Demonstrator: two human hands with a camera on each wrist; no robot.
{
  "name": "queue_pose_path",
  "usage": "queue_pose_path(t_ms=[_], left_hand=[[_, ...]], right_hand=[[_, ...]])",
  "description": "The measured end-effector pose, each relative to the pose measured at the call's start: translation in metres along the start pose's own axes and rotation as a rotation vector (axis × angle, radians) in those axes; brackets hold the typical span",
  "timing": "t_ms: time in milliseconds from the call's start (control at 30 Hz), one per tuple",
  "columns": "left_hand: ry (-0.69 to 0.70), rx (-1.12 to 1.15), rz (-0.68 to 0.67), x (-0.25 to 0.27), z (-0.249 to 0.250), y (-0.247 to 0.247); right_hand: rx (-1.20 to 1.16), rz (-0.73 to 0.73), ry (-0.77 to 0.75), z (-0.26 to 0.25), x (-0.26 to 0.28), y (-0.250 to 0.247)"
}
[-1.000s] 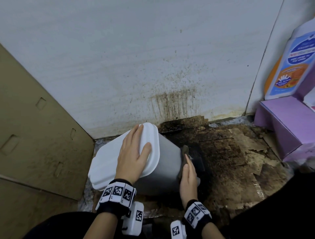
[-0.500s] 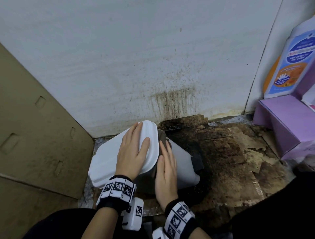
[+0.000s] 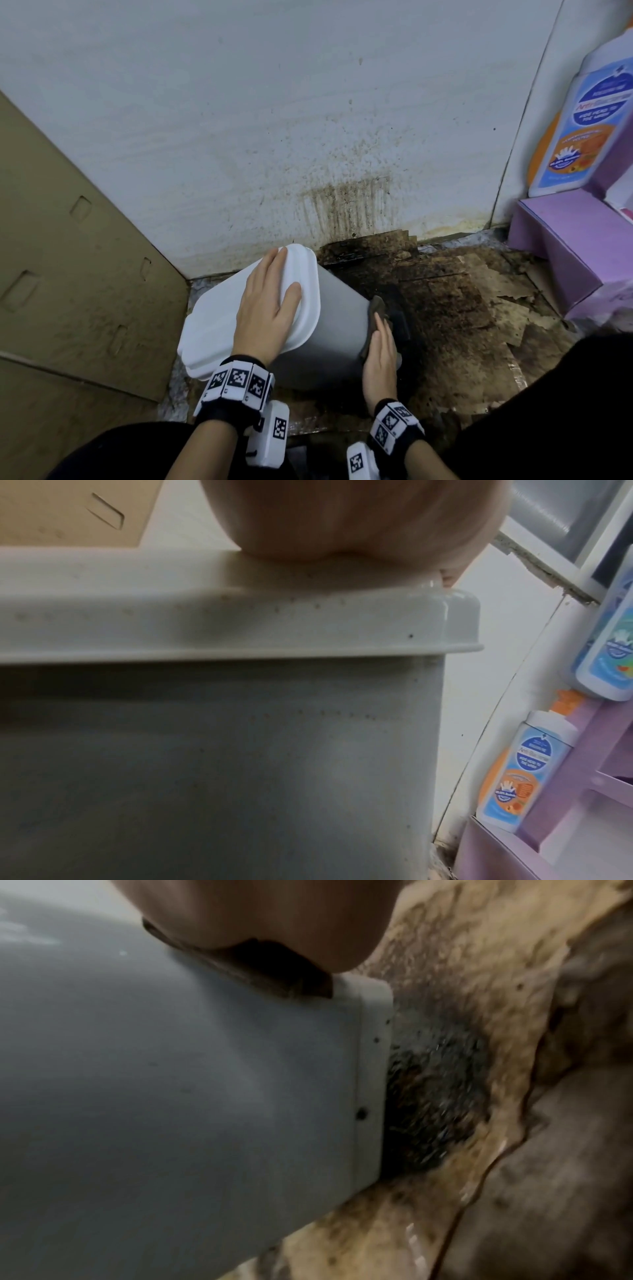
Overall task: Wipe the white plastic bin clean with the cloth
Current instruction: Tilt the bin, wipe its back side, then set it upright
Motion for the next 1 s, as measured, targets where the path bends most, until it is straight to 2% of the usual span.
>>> queue_pose_path(t_ms=[100, 300, 433, 500, 633, 700, 900, 1000], left_hand=[[0.000, -0.011, 0.010, -0.001, 0.001, 0.000], [0.006, -0.014, 0.016, -0.003, 0.001, 0.001], [0.000, 0.008, 0.013, -0.002, 0.000, 0.001], [0.000, 0.013, 0.009, -0.002, -0.001, 0.000], [0.000, 0.012, 0.015, -0.001, 0.001, 0.000], [0.007, 0.007, 0.011, 0.000, 0.004, 0.002], [0.016, -0.054, -0.006, 0.000, 0.012, 0.008], [0.023, -0.064, -0.015, -0.002, 0.017, 0.013]], right_hand=[[-0.060, -0.001, -0.034, -0.024, 0.012, 0.017], [-0.048, -0.093, -0.341, -0.097, 0.056, 0.045], [0.089, -0.136, -0.440, -0.080, 0.045, 0.033], [0.102, -0.130, -0.387, -0.055, 0.027, 0.024], [0.017, -0.074, -0.118, -0.010, 0.001, -0.001], [0.019, -0.047, -0.043, -0.002, -0.003, -0.006], [-0.065, 0.008, -0.033, -0.029, 0.006, 0.014], [-0.110, -0.027, -0.131, -0.071, 0.025, 0.027]])
Point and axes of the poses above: each hand's wrist, its own x-axis away from the middle knuckle, its own y-axis out of the palm, z = x × y, the point moved 2 cm from there along -x, towards the middle knuckle, and after that the axes turned 7 degrees about y, right-handed, at the moved point
